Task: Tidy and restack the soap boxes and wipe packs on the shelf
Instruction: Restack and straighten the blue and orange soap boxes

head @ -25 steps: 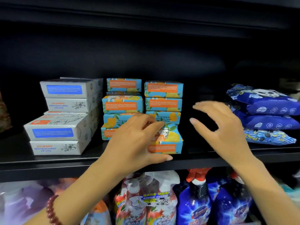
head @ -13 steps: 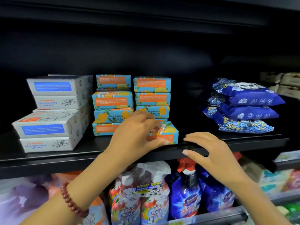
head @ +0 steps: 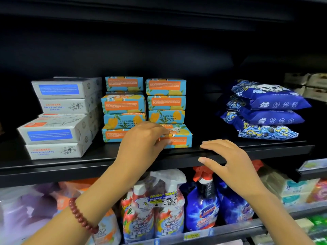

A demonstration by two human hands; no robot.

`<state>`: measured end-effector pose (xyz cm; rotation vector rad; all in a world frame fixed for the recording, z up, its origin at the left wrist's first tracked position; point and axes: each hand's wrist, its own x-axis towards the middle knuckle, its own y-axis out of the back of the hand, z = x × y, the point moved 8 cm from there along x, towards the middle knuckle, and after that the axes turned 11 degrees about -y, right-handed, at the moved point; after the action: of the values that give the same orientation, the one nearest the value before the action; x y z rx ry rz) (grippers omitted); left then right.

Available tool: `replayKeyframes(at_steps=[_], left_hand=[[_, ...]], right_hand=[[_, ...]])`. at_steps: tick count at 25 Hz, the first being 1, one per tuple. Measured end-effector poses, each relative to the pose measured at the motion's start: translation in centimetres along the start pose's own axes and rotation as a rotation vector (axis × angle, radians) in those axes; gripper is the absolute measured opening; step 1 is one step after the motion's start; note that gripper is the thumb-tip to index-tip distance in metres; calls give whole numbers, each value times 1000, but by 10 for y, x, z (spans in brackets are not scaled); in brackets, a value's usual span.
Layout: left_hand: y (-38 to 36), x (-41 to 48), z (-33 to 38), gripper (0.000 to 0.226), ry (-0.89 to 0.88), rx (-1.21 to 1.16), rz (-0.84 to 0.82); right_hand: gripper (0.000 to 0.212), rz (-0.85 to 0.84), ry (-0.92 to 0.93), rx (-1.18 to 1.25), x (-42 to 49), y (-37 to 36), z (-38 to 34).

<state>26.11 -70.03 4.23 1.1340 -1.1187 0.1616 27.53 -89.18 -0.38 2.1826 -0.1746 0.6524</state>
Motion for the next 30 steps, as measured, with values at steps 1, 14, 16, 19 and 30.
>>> replayKeyframes(at_steps=[1,14,16,19,30], left_hand=[[-1,1,-1,24,12,3,-6],[-4,-3,-5,29,77,68,-61],[10,-22,-9,33,91,99,-2],[34,-53,-24,46,138,118,66],[51,-83,-47,53,277,75,-85]], right_hand=[[35,-1,-1,-1,0,0,0],[44,-38,-14,23,3,4,-8],[46,43,12,122,9,11,-24],[40,126,148,214,23,8,-70],[65,-150,363,-446,106,-76,-197]])
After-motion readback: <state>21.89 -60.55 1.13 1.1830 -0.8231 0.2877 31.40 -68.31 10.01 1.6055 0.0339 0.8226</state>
